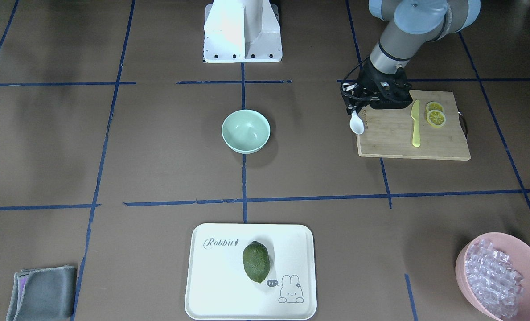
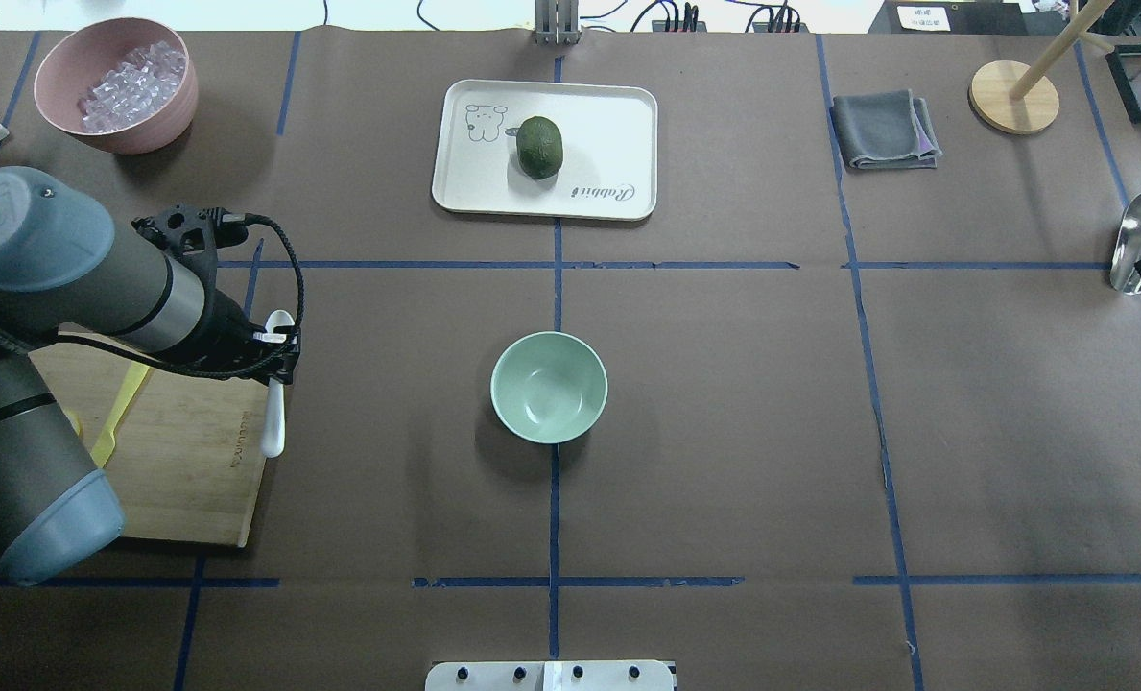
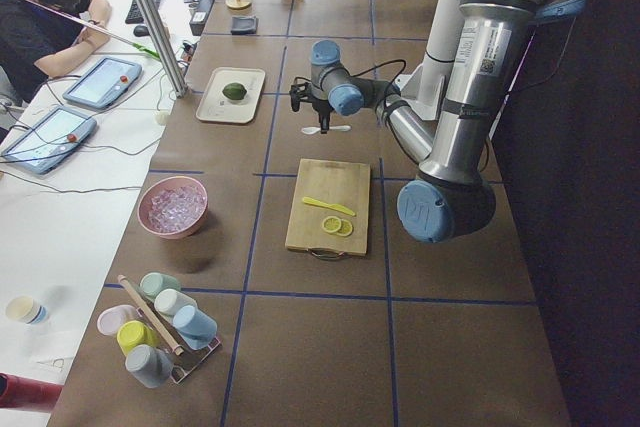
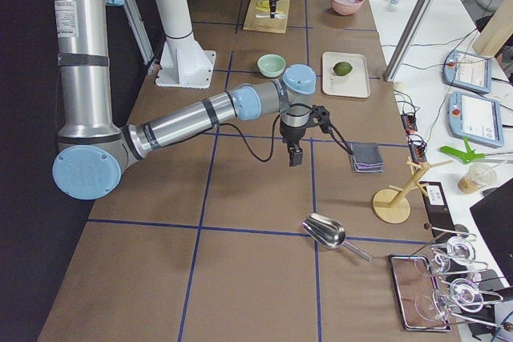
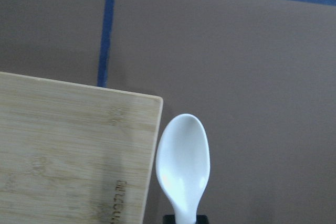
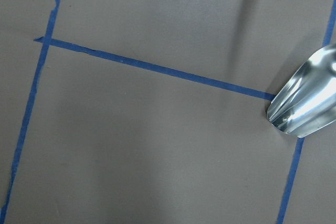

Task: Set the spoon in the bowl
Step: 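Close the left gripper on the spoon and lift it, then carry the spoon with the left gripper and lower it into the bowl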

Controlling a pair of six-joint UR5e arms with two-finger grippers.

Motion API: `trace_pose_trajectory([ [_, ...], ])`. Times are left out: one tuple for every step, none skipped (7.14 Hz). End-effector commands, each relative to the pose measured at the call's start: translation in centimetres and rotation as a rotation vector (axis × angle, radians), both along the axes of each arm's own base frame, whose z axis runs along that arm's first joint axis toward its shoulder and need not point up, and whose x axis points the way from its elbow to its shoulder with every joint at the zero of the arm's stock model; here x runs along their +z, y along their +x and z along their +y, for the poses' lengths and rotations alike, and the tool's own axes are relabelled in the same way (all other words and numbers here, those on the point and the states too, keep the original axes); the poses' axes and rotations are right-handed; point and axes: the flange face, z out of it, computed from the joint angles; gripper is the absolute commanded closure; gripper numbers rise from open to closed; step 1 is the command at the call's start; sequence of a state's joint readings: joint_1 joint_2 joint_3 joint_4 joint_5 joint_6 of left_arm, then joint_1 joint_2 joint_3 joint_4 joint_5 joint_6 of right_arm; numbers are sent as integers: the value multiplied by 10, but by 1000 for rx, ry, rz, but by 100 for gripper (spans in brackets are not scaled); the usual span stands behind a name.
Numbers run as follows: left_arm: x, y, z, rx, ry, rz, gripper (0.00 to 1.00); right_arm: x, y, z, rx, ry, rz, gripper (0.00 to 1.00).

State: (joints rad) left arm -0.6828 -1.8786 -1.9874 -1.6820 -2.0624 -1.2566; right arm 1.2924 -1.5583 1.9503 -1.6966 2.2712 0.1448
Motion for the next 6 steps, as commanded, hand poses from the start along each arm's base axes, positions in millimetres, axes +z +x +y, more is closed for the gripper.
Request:
trace_pose_trajectory([
  [-86,74,-1,-76,-161,96,100,5,1,0,2,-11,3,0],
  [-106,99,2,-102,-228,113,100,8,1,0,2,-17,4,0],
  [-126,128,13,-68,-226,130,100,11,2,-1,4,-20,5,0],
  [-137,155,10,-53,-236,119,100,11,2,-1,4,-23,4,0],
  [-151,168,23,-26,-229,130,100,11,3,0,4,-23,4,0],
  [-149,176,27,-14,-230,122,100,11,3,0,4,-25,-1,0],
])
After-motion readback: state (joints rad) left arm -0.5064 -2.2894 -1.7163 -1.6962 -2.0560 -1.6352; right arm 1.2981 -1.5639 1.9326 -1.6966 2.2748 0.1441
